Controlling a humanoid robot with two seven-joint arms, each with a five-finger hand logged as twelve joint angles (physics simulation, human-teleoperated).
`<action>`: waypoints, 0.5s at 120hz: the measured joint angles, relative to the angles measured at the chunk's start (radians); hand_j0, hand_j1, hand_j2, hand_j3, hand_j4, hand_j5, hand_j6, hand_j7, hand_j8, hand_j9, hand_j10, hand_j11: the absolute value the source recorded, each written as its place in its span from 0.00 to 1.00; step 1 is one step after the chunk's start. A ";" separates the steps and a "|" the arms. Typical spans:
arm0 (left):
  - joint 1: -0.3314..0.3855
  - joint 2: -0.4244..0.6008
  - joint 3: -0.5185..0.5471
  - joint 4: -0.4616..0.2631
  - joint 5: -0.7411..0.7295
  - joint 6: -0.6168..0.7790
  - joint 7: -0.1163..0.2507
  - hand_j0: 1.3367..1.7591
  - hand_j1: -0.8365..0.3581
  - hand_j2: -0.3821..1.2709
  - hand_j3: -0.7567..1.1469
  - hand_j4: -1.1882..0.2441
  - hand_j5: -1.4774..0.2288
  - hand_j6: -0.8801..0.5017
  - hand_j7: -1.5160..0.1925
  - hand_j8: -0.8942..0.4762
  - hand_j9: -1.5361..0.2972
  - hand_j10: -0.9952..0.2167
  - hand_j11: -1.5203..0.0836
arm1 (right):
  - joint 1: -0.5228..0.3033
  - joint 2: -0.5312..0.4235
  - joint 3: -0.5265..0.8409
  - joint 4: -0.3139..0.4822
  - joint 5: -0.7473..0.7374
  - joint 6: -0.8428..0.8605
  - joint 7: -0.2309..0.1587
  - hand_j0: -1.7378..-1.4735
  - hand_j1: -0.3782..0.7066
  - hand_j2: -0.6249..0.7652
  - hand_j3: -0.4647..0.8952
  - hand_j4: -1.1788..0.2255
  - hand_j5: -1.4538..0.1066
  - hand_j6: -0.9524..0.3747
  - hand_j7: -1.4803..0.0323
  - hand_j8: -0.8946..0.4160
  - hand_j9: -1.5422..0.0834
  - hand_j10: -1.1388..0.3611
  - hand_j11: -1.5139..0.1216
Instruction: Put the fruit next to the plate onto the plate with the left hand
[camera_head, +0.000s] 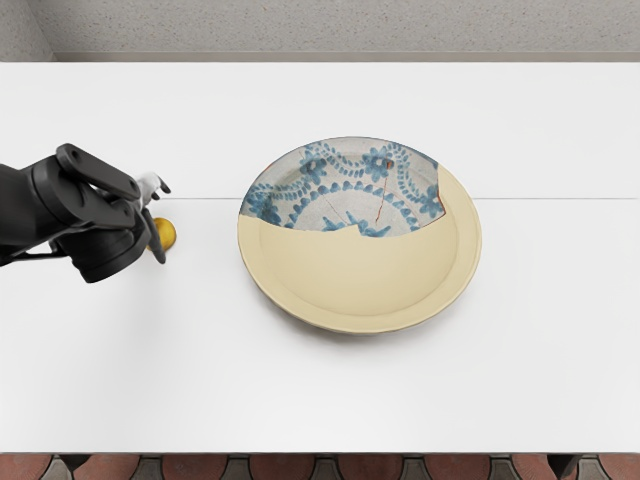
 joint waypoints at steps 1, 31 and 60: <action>0.000 0.000 0.000 0.000 0.000 0.000 0.000 0.76 0.75 0.26 0.40 0.66 0.68 0.46 0.70 0.48 0.67 0.62 0.75 | 0.000 0.000 0.000 0.000 0.000 0.000 0.000 0.30 0.04 0.45 0.34 0.83 0.92 0.71 0.97 0.67 0.94 0.75 0.92; 0.009 -0.002 -0.006 -0.001 -0.002 -0.004 0.001 0.76 0.70 0.27 0.40 0.63 0.64 0.43 0.67 0.44 0.63 0.58 0.71 | 0.000 0.000 0.000 0.000 0.000 0.000 0.000 0.30 0.04 0.45 0.34 0.83 0.92 0.71 0.97 0.67 0.94 0.75 0.92; 0.015 -0.002 -0.009 -0.008 -0.003 -0.006 0.001 0.76 0.66 0.27 0.40 0.60 0.62 0.40 0.64 0.41 0.61 0.55 0.68 | 0.000 0.000 0.000 0.000 0.000 0.000 0.000 0.30 0.04 0.45 0.34 0.83 0.92 0.71 0.97 0.67 0.94 0.75 0.92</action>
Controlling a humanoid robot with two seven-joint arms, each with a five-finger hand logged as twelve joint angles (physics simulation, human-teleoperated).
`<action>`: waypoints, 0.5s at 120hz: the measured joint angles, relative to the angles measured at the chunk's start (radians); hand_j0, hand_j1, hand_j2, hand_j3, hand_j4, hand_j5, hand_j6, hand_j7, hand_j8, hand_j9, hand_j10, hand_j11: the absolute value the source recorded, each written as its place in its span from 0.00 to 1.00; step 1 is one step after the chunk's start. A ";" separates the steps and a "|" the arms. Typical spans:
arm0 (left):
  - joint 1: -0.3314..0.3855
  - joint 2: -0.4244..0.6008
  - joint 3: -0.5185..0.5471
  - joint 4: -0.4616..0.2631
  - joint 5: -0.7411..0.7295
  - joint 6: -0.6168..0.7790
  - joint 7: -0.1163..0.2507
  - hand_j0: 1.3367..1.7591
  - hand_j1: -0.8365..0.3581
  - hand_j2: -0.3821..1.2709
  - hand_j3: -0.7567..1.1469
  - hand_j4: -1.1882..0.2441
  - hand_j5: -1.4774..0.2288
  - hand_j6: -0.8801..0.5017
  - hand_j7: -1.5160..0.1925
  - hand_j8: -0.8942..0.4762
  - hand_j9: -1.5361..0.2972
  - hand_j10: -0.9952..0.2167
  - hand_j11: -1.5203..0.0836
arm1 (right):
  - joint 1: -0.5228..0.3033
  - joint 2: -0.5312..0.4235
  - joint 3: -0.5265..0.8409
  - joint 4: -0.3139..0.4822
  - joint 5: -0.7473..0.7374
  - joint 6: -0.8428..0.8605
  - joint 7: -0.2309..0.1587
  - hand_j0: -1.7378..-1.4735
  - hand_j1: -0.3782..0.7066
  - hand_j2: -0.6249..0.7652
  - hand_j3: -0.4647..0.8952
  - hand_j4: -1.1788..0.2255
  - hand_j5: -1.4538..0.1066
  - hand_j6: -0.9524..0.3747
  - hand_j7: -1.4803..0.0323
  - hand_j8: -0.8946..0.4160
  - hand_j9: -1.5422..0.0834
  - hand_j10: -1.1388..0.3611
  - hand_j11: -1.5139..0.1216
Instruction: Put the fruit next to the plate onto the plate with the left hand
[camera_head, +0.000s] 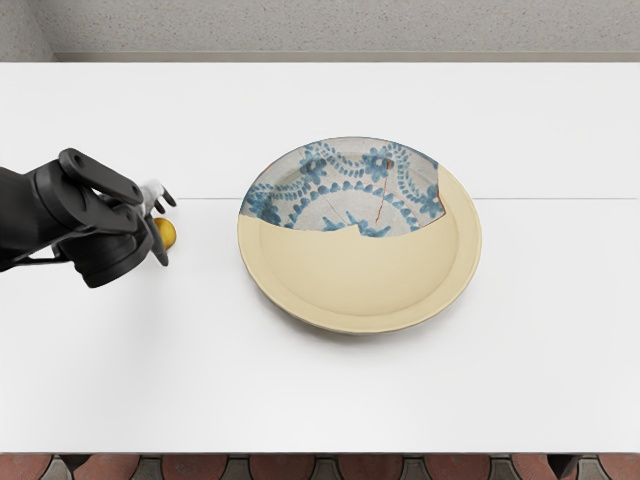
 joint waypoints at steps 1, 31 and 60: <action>0.001 0.000 0.000 0.000 0.000 0.000 0.000 0.76 0.66 0.27 0.40 0.60 0.62 0.40 0.64 0.41 0.61 0.55 0.68 | 0.000 0.000 0.000 0.000 0.000 0.000 0.000 0.30 0.04 0.45 0.34 0.83 0.92 0.71 0.97 0.67 0.94 0.75 0.92; 0.005 -0.005 0.003 -0.001 -0.006 0.000 0.000 0.76 0.64 0.27 0.40 0.59 0.60 0.38 0.62 0.40 0.59 0.53 0.67 | 0.000 0.000 0.000 0.000 0.000 0.000 0.000 0.30 0.04 0.45 0.34 0.83 0.92 0.71 0.97 0.67 0.94 0.75 0.92; 0.005 -0.005 0.010 0.000 -0.010 -0.001 0.001 0.76 0.58 0.28 0.40 0.54 0.56 0.34 0.58 0.35 0.55 0.48 0.62 | 0.000 0.000 0.000 0.000 0.000 0.000 0.000 0.30 0.04 0.45 0.34 0.83 0.92 0.71 0.97 0.67 0.94 0.75 0.92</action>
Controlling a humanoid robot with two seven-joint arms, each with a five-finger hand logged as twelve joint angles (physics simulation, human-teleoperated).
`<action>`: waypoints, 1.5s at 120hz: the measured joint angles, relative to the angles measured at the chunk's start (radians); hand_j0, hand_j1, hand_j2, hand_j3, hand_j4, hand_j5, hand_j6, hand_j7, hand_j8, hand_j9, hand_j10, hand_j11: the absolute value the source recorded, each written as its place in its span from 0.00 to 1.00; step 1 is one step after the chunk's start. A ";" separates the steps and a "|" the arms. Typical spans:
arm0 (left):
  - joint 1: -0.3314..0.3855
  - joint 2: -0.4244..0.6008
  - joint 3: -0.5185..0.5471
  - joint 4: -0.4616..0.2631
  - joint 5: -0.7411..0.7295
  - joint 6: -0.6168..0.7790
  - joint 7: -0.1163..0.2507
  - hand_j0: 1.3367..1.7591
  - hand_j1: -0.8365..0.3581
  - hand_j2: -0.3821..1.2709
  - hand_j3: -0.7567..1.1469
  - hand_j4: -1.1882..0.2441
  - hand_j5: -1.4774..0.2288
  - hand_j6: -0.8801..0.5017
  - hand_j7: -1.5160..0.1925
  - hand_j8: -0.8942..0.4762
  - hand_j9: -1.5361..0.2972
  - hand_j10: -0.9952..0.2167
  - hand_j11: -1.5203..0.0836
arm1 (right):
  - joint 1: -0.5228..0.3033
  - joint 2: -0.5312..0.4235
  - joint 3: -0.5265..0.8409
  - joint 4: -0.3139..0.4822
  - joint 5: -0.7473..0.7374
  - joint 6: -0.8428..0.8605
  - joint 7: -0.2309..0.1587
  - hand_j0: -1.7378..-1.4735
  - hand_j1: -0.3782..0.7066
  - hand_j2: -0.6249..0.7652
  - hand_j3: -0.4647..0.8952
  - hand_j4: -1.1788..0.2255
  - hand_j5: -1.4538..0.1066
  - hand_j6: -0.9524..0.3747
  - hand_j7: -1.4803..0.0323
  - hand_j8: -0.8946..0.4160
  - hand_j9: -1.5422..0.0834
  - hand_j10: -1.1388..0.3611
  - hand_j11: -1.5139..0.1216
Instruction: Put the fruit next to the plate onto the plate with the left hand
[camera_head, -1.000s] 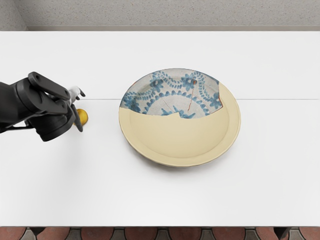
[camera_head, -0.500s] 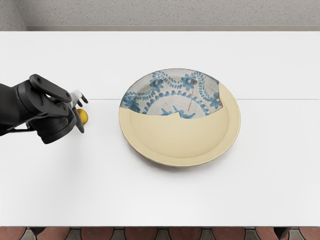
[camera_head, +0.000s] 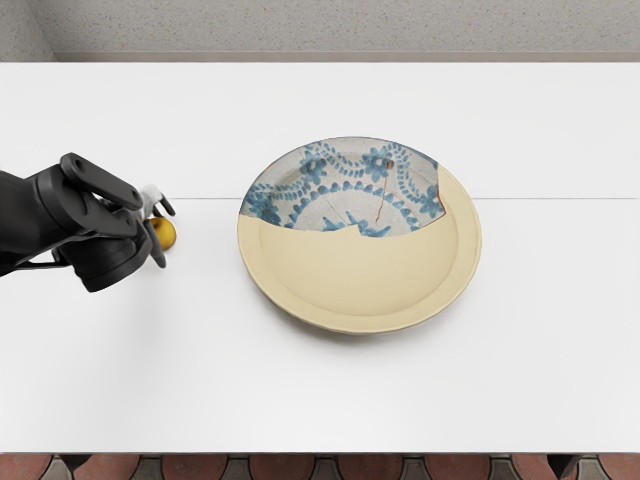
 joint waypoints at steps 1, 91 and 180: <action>-0.001 0.000 0.000 -0.001 -0.002 -0.001 0.000 0.76 0.57 0.28 0.40 0.54 0.55 0.34 0.57 0.35 0.54 0.47 0.61 | 0.000 0.000 0.000 0.000 0.000 0.000 0.000 0.30 0.04 0.45 0.34 0.83 0.92 0.71 0.97 0.67 0.94 0.75 0.92; -0.164 0.105 0.005 -0.090 -0.086 -0.080 0.006 0.72 0.33 0.46 0.41 0.40 0.22 0.43 0.20 0.46 0.18 0.13 0.21 | 0.000 0.000 0.000 0.000 0.000 0.000 0.000 0.30 0.04 0.45 0.34 0.83 0.92 0.71 0.97 0.67 0.94 0.75 0.92; -0.193 0.094 -0.494 -0.050 0.013 -0.362 -0.002 0.73 0.36 0.44 0.40 0.39 0.19 0.43 0.20 0.47 0.19 0.13 0.20 | 0.000 0.000 0.000 0.000 0.000 0.000 0.000 0.30 0.04 0.45 0.34 0.83 0.92 0.71 0.97 0.67 0.94 0.75 0.92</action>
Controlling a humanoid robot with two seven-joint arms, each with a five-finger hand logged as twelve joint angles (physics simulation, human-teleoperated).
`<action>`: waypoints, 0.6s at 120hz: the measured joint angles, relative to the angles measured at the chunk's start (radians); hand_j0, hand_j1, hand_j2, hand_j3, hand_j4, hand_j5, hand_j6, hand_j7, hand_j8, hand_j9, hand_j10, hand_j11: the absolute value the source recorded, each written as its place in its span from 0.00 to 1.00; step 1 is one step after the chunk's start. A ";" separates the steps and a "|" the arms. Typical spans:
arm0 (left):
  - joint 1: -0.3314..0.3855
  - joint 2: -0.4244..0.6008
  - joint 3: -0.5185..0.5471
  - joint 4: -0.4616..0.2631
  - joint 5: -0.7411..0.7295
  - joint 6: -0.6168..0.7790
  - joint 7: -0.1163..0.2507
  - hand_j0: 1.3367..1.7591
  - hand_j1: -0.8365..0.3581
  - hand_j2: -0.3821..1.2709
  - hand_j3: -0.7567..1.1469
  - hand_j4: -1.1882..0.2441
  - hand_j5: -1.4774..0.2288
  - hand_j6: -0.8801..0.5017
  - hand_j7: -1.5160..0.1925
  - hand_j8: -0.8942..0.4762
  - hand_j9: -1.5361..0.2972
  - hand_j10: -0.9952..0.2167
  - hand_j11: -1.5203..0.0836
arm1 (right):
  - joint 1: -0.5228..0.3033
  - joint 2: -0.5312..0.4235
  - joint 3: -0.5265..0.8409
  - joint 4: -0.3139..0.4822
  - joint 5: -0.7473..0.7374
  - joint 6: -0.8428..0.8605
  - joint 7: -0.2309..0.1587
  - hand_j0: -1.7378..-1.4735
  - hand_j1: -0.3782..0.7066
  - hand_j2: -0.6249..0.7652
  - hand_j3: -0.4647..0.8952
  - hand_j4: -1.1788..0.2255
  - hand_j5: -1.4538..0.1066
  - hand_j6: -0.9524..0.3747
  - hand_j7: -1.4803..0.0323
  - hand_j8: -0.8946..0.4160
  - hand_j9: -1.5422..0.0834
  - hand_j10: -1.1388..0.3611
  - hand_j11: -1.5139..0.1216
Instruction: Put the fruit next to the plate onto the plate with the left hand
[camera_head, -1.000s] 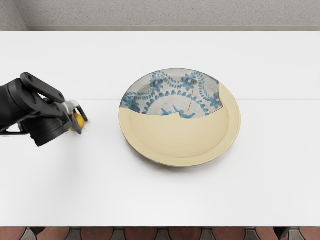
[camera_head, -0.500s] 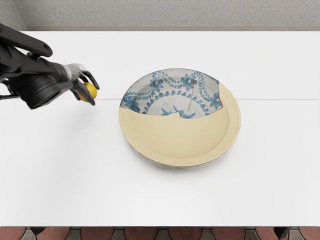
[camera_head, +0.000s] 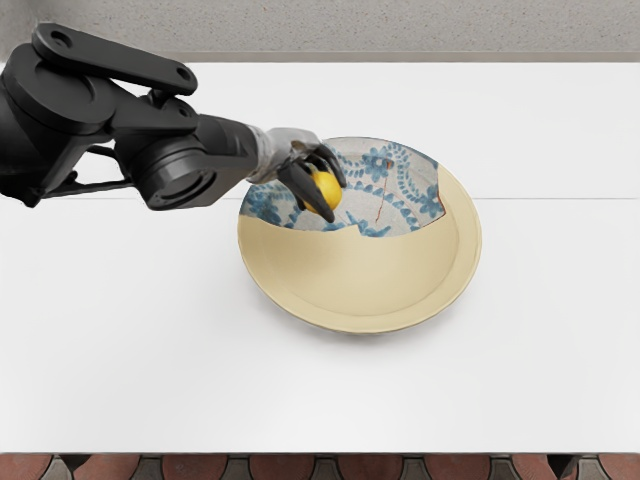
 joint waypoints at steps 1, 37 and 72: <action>0.003 -0.001 -0.002 0.002 0.001 0.000 0.000 0.73 0.36 0.43 0.40 0.39 0.19 0.43 0.20 0.47 0.19 0.13 0.20 | 0.000 0.000 0.000 0.000 0.000 0.000 0.000 0.30 0.04 0.45 0.34 0.83 0.92 0.71 0.97 0.67 0.94 0.75 0.92; 0.021 -0.023 -0.044 0.033 0.019 0.008 -0.001 0.75 0.71 0.32 0.40 0.60 0.57 0.54 0.59 0.57 0.56 0.49 0.62 | 0.000 0.000 0.000 0.000 0.000 0.000 0.000 0.30 0.04 0.45 0.34 0.83 0.92 0.71 0.97 0.67 0.94 0.75 0.92; 0.020 0.455 -0.041 -0.021 0.015 -0.379 0.006 0.76 0.92 0.25 0.40 0.77 0.79 0.61 0.81 0.63 0.77 0.74 0.87 | 0.000 0.000 0.000 0.000 0.000 0.000 0.000 0.30 0.04 0.45 0.34 0.83 0.92 0.71 0.97 0.67 0.94 0.75 0.92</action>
